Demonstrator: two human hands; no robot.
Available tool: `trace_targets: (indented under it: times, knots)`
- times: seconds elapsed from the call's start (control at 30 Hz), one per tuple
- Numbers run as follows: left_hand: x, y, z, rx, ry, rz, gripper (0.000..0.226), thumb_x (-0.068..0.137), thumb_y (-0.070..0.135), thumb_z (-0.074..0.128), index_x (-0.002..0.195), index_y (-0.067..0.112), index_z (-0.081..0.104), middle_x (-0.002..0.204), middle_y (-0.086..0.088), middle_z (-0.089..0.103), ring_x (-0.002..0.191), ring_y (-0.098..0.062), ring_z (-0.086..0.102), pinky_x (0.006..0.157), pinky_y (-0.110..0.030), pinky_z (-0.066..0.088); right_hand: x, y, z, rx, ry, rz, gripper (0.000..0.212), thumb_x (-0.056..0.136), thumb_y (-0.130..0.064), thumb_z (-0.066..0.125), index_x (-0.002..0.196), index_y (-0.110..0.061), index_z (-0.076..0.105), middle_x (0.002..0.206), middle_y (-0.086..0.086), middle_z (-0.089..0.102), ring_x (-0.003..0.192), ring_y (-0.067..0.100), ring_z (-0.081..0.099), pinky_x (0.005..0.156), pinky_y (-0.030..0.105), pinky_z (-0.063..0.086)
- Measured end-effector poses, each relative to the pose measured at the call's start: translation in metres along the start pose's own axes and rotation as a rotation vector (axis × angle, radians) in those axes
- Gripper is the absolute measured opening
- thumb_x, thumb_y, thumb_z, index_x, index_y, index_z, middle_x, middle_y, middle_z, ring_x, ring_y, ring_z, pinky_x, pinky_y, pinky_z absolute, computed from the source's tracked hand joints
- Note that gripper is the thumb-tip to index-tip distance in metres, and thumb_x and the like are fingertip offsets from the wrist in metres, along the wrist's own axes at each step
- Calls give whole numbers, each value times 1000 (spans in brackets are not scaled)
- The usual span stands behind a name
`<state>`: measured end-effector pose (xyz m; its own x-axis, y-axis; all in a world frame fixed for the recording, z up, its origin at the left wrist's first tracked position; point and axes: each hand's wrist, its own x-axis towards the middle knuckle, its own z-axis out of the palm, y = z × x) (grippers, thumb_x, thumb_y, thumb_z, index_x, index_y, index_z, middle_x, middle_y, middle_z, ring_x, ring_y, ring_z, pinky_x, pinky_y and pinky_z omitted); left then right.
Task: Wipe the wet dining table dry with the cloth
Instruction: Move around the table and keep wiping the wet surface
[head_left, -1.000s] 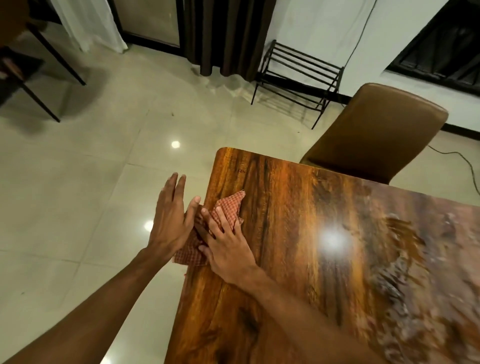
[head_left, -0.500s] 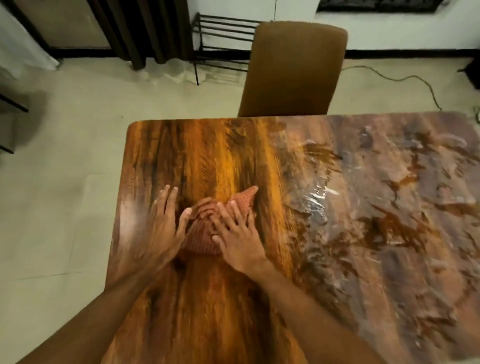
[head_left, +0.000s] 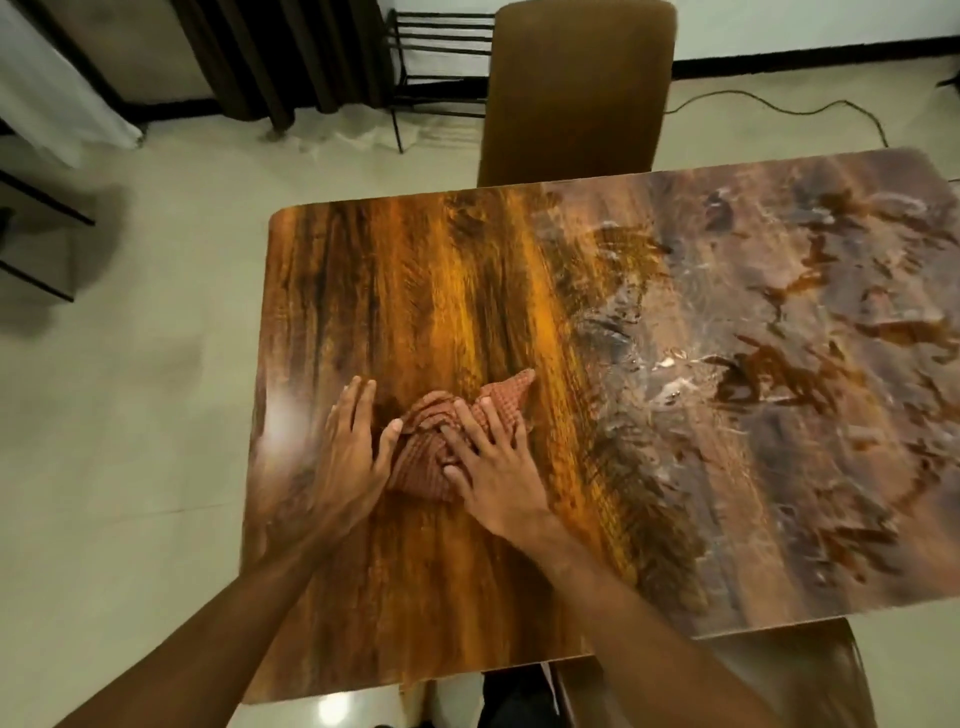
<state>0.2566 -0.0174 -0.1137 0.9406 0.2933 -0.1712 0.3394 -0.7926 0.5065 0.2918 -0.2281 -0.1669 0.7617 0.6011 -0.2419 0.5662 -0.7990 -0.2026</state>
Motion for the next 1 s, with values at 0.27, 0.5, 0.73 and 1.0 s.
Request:
trace_targets:
  times: [0.27,0.5,0.73,1.0]
  knots:
    - [-91,-103,-52,-80,140,-139,78,94,71,16,158,26,15,167,2,12,153,-22,14,123,-44,16,71,-140,-2,14,0,-37,63,109,-46,31,167,-28,15,176,5,1,160,40,-5,121,71,12]
    - [-150,-160,-74,-64,173,-195,67,101,52,32,158,20,18,167,-2,11,153,-22,12,122,-44,15,60,-208,17,-113,-73,-135,65,110,-49,24,167,-24,6,174,10,-12,158,44,-11,122,70,12]
    - [-179,-147,-53,-127,122,-114,62,104,48,30,155,14,24,165,-9,17,151,-28,19,122,-47,23,-53,-241,62,-202,-73,-326,76,102,-51,47,166,-31,12,176,4,-2,160,39,-2,124,68,9]
    - [-219,-108,-22,-187,85,-63,64,103,52,30,157,19,20,165,-8,18,150,-30,20,121,-49,22,-140,-151,61,-90,-13,-46,60,110,-46,24,166,-30,14,176,3,-4,161,35,-8,122,70,17]
